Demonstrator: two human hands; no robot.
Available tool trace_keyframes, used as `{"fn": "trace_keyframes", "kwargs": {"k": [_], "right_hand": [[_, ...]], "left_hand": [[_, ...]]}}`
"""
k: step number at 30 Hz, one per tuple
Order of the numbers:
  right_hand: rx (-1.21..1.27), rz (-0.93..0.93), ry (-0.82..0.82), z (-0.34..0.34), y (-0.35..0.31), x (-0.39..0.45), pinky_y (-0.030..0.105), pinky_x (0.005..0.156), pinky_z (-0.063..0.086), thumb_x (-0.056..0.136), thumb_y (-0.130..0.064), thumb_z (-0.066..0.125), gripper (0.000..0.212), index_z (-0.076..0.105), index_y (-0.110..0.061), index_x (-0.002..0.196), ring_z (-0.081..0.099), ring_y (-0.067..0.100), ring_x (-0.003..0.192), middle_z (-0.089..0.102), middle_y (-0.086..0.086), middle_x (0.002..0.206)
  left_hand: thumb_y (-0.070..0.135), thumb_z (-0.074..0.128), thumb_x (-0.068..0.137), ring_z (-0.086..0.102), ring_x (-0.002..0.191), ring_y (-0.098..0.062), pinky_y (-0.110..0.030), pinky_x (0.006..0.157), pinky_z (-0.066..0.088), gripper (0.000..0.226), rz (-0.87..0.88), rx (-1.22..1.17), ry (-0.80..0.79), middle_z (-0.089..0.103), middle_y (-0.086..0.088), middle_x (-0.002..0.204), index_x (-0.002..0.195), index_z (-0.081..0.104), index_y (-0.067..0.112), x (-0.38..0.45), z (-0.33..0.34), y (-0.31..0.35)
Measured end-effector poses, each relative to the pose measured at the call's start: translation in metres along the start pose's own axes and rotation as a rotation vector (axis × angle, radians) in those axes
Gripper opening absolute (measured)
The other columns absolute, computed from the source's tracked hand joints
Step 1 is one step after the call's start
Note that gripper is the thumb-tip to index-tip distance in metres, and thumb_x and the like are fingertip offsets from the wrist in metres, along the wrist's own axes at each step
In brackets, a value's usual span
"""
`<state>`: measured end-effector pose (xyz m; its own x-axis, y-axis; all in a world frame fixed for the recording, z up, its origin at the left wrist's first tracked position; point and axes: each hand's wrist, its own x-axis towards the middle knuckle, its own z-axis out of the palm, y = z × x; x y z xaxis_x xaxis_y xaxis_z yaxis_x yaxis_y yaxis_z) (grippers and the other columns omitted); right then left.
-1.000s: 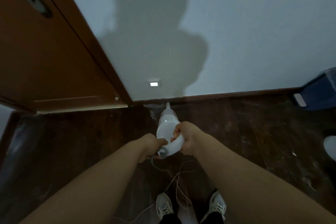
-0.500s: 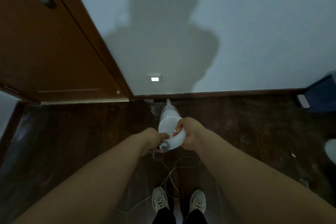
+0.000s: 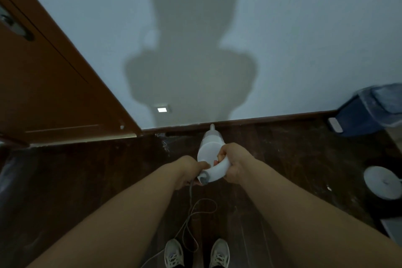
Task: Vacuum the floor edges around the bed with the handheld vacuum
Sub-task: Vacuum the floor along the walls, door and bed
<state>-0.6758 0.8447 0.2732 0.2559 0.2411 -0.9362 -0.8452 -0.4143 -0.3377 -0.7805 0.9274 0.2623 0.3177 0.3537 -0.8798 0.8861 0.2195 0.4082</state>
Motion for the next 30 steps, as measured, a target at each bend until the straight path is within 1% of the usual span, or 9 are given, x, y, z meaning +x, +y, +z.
{"fn": "trace_keyframes", "kwargs": {"k": [3,7,12,17,21,23,25,27,30], "right_hand": [[-0.006,-0.003,-0.008,-0.006,-0.003,-0.006,0.031,0.061,0.051,0.082,0.004,0.052,0.055,0.043,-0.013,0.133,0.053,0.025,0.081,0.050,0.019,0.102],[-0.029,0.011,0.003,-0.002,-0.007,-0.013,0.033,0.084,0.052,0.082,0.004,0.053,0.052,0.044,-0.010,0.131,0.053,0.026,0.092,0.049,0.020,0.108],[-0.035,-0.014,-0.014,0.014,-0.003,-0.018,0.031,0.062,0.051,0.081,0.005,0.051,0.053,0.044,-0.009,0.132,0.052,0.024,0.077,0.050,0.020,0.101],[-0.039,0.008,-0.015,0.057,0.010,-0.022,0.030,0.078,0.050,0.086,0.006,0.047,0.045,0.045,-0.004,0.131,0.047,0.022,0.070,0.046,0.018,0.084],[0.007,0.028,-0.004,0.105,0.026,-0.026,0.029,0.083,0.050,0.087,0.005,0.048,0.023,0.049,-0.005,0.108,0.049,0.021,0.071,0.047,0.017,0.081],[-0.033,0.051,0.012,0.133,0.034,-0.027,0.029,0.093,0.047,0.088,0.004,0.050,0.033,0.050,-0.006,0.118,0.050,0.022,0.077,0.046,0.018,0.082],[-0.052,0.074,0.008,0.158,0.037,-0.027,0.026,0.090,0.044,0.091,0.003,0.049,0.040,0.047,-0.002,0.130,0.049,0.022,0.082,0.044,0.018,0.081],[-0.048,0.078,0.012,0.188,0.047,-0.028,0.024,0.089,0.042,0.093,0.000,0.049,0.041,0.044,0.000,0.134,0.048,0.022,0.097,0.049,0.019,0.091],[-0.032,0.058,0.029,0.223,0.062,-0.025,0.029,0.105,0.041,0.094,-0.006,0.051,0.042,0.043,0.000,0.135,0.050,0.024,0.107,0.053,0.021,0.104]], "left_hand": [[0.035,0.054,0.094,0.064,0.099,-0.024,-0.032,0.092,0.050,0.026,0.001,0.019,0.005,0.059,-0.006,0.087,0.082,0.048,0.013,-0.004,0.007,0.004],[0.035,0.054,0.094,0.063,0.107,-0.028,-0.037,0.099,0.049,0.027,0.011,0.022,0.005,0.059,-0.008,0.090,0.086,0.049,0.010,-0.009,0.005,0.005],[0.033,0.054,0.094,0.064,0.105,-0.028,-0.039,0.098,0.051,0.026,0.016,-0.004,0.013,0.060,-0.010,0.092,0.088,0.049,0.008,-0.007,-0.009,0.000],[0.031,0.054,0.095,0.063,0.106,-0.031,-0.043,0.099,0.050,0.026,0.017,-0.033,-0.005,0.058,-0.012,0.092,0.089,0.049,0.006,0.003,-0.042,-0.025],[0.031,0.054,0.095,0.062,0.108,-0.031,-0.041,0.100,0.049,0.029,-0.002,-0.044,0.009,0.054,-0.010,0.087,0.078,0.045,0.009,0.003,-0.083,-0.048],[0.032,0.054,0.095,0.062,0.108,-0.030,-0.040,0.101,0.048,0.027,-0.008,-0.021,0.010,0.056,-0.011,0.092,0.081,0.046,0.009,0.000,-0.107,-0.062],[0.032,0.053,0.095,0.062,0.109,-0.029,-0.039,0.102,0.047,0.027,-0.001,-0.010,0.012,0.058,-0.014,0.106,0.098,0.050,0.005,-0.001,-0.129,-0.075],[0.031,0.052,0.096,0.063,0.100,-0.025,-0.033,0.095,0.050,0.037,0.007,-0.020,0.017,0.058,-0.015,0.109,0.117,0.049,0.002,0.000,-0.155,-0.091],[0.031,0.053,0.096,0.060,0.074,-0.017,-0.023,0.071,0.050,0.043,0.006,-0.046,0.012,0.057,-0.011,0.095,0.124,0.047,-0.001,0.001,-0.184,-0.108]]}}
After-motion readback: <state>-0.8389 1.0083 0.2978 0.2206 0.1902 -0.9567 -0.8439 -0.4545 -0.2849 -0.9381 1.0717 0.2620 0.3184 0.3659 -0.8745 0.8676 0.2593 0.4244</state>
